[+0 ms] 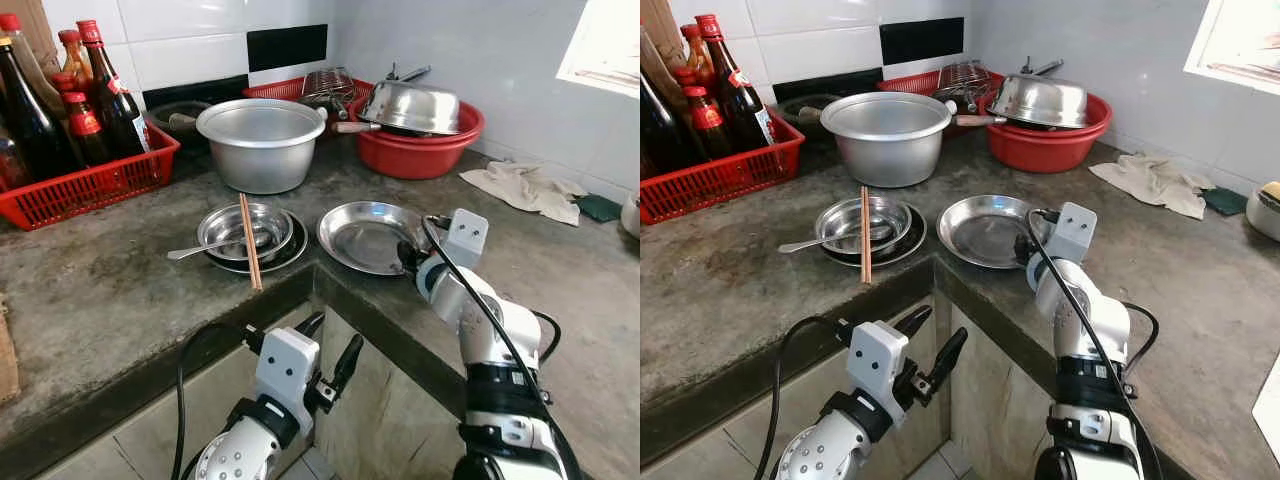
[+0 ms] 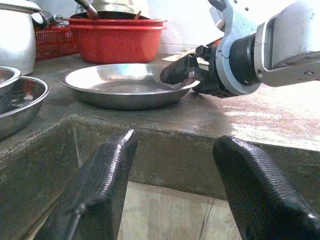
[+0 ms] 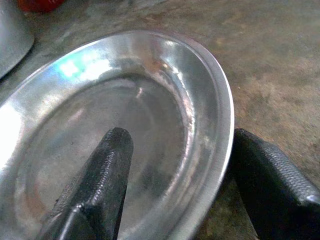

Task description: Kitchen organization

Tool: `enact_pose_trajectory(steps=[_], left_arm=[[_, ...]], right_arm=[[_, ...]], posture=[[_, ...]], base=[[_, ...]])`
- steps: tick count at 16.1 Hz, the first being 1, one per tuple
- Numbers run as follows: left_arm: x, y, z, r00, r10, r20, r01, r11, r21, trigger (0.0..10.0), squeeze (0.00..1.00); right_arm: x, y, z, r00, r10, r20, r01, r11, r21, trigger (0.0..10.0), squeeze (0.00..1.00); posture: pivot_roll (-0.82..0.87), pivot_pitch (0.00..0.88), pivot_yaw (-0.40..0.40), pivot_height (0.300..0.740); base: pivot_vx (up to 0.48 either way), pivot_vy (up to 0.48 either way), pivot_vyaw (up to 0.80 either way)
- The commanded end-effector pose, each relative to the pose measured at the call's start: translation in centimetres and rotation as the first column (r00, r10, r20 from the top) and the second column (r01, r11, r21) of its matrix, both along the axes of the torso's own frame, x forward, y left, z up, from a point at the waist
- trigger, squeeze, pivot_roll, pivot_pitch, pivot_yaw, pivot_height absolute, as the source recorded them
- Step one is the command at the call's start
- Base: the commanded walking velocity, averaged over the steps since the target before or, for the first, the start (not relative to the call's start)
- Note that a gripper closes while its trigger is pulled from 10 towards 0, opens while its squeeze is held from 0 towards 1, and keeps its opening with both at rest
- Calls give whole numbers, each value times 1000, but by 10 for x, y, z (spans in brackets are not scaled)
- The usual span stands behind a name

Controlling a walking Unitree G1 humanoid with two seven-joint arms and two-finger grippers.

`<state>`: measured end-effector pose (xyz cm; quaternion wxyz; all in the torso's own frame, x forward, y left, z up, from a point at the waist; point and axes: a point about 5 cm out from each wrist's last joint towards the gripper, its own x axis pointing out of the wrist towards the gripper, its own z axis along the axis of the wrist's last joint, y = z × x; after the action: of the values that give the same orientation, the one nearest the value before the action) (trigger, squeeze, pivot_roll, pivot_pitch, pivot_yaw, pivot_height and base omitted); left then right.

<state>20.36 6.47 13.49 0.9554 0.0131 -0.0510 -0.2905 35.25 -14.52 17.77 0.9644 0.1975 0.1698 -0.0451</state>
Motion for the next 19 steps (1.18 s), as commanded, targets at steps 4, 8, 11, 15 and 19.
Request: enact_pose_trajectory(steps=[4,8,11,15,19], left_arm=[[-1,-1,3,1000,5,25,-5,1000,2,10000,0],[0,-1,4,1000,12,28,-12,1000,2,10000,0],[0,0,3,999,20,27,-20,1000,5,10000,0],[1,-1,4,999,26,28,-26,1000,4,10000,0],[2,0,4,999,39,31,-39,999,9,10000,0]], right_arm=[[5,9,2,999,30,-33,-29,999,19,10000,0],[6,8,-7,994,13,-108,-12,1000,10,5961,0],[8,6,-4,994,-10,-109,15,999,49,0,0],[9,2,-6,989,-47,-141,59,995,82,0,0],[11,-2,-6,981,-97,-170,130,973,193,0,0]], posture=[[76,0,-93,740],[77,2,-97,740],[75,13,-98,740],[74,21,-97,740],[74,22,-99,740]], base=[[0,0,0],[0,0,0],[0,0,0],[0,0,0],[0,0,0]])
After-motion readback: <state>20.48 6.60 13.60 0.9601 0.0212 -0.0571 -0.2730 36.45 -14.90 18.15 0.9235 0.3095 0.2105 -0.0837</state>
